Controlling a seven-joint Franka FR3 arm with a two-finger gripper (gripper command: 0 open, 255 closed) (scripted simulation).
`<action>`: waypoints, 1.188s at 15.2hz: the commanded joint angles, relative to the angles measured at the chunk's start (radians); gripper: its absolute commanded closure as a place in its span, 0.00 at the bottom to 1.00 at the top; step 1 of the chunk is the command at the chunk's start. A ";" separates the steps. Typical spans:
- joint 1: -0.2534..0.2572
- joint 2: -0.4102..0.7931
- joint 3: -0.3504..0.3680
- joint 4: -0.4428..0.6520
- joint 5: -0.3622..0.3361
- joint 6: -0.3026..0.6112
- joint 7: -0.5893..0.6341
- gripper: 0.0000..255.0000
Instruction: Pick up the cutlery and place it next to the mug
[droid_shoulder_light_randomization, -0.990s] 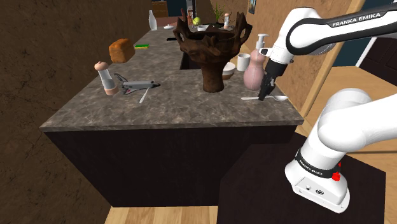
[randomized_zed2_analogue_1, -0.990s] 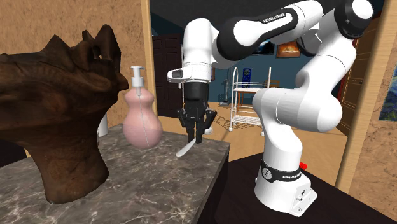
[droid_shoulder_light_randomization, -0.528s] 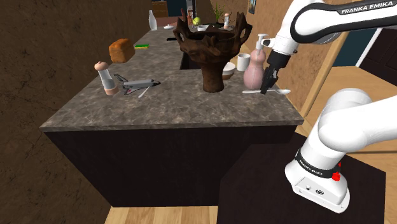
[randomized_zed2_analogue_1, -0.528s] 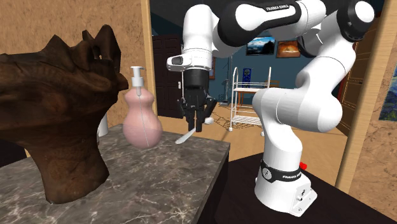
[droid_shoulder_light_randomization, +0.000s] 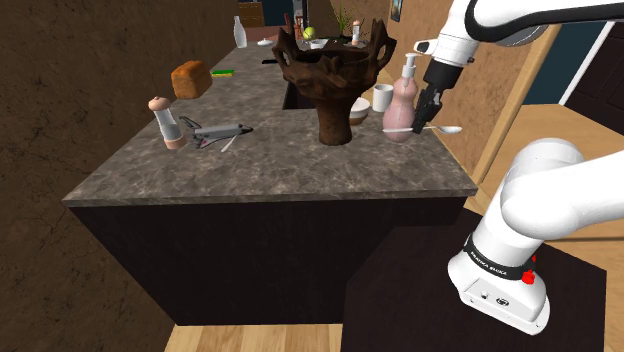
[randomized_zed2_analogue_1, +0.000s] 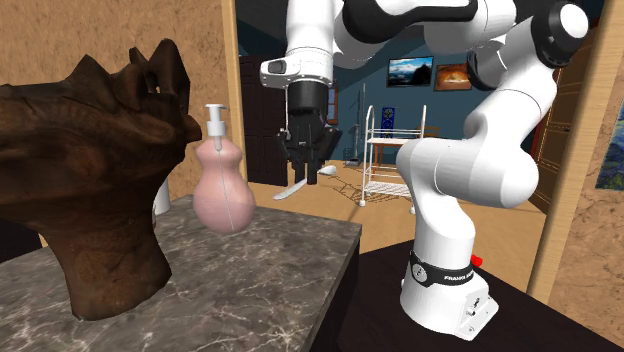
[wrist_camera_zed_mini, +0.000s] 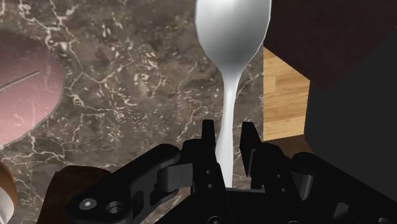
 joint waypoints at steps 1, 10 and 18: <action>0.004 -0.002 0.009 0.025 0.007 -0.026 0.006 1.00; 0.053 0.211 -0.130 0.223 -0.019 -0.004 -0.110 1.00; 0.170 0.508 -0.356 0.488 0.035 0.027 -0.299 1.00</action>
